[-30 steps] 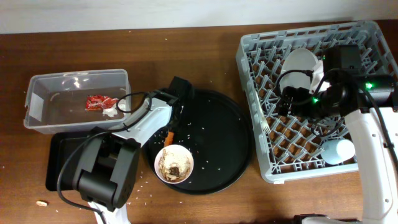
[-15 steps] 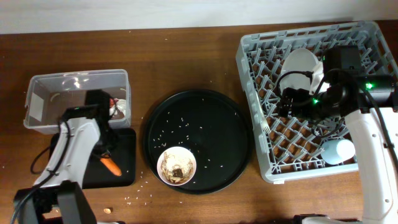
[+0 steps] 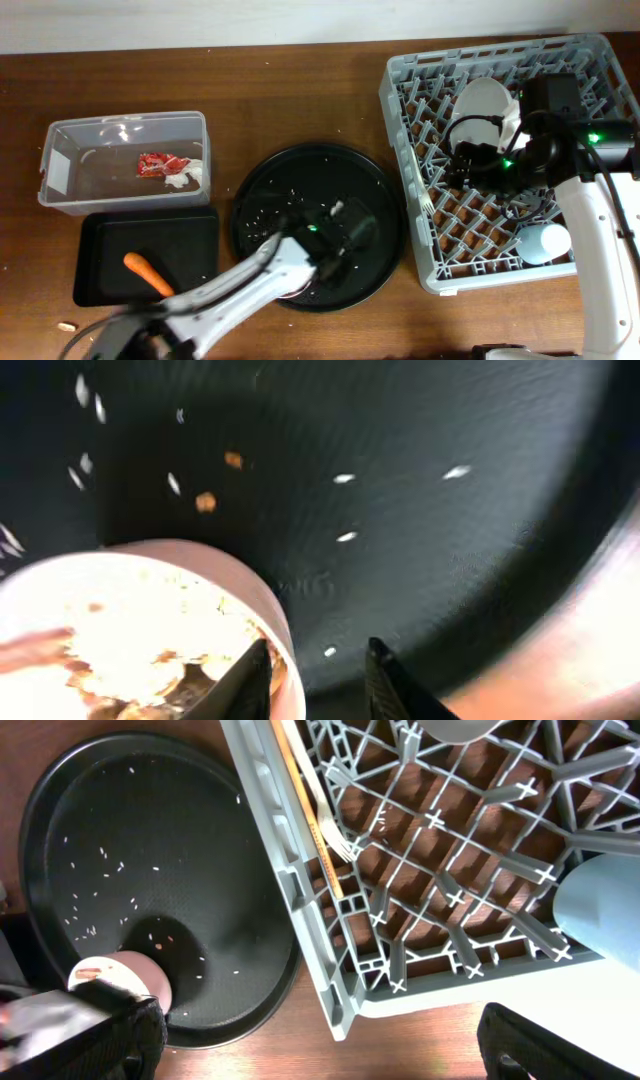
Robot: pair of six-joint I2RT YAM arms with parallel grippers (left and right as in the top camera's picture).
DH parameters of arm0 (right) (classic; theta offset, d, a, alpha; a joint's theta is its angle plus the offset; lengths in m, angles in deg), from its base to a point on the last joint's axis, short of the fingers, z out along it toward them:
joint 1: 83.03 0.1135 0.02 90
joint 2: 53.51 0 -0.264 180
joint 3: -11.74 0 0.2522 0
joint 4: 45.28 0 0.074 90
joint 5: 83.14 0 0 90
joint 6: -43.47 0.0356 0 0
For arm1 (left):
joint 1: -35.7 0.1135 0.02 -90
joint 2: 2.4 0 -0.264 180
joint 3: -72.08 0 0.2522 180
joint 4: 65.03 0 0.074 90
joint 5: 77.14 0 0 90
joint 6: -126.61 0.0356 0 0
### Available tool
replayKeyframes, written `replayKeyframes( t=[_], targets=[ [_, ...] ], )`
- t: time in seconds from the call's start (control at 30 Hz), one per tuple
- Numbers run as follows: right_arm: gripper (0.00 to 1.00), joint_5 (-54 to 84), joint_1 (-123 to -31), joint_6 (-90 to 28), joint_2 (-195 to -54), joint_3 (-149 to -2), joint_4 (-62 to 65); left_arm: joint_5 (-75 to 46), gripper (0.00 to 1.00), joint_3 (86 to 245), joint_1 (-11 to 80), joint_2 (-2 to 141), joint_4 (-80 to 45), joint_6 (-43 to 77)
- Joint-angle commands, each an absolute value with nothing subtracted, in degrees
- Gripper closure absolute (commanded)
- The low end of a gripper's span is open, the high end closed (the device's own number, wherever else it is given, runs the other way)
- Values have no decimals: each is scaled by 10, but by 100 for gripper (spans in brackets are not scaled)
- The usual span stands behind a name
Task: Sort waste into correct bins and load items into the dishwasher rack
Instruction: 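Grasp the pink bowl with the left gripper and tip its food onto the black tray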
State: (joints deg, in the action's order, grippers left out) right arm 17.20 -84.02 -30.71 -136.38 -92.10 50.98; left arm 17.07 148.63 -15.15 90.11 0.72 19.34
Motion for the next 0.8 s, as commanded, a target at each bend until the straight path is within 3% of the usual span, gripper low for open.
replayKeyframes(
  t=[0.0, 0.07, 0.1, 0.13, 0.17, 0.3, 0.47, 0.67, 0.77],
  targets=[
    [1, 167, -842, -313, -1354, -922, 513, 271, 70, 1479, -166, 952, 12, 88],
    [1, 167, -842, -313, -1354, -922, 513, 245, 73, 1460, -166, 953, 6, 88],
    [1, 167, -842, -313, -1354, -922, 513, 241, 80, 1441, -166, 953, -4, 88],
    [2, 167, -842, -313, -1354, -922, 512, 224, 94, 1418, -166, 953, -25, 88],
    [1, 167, -842, -313, -1354, -922, 512, 216, 100, 1407, -166, 953, -33, 89],
    [1, 167, -842, -313, -1354, -922, 513, 233, 100, 1429, -164, 942, -8, 118],
    [1, 167, -842, -313, -1354, -922, 515, 285, 100, 1497, -122, 808, 80, 103],
    [1, 167, -842, -313, -1354, -922, 519, 63, 100, 1453, 226, 581, 107, 228],
    [1, 167, -842, -313, -1354, -922, 519, -82, 100, 1365, 393, 561, 32, 337]
  ],
)
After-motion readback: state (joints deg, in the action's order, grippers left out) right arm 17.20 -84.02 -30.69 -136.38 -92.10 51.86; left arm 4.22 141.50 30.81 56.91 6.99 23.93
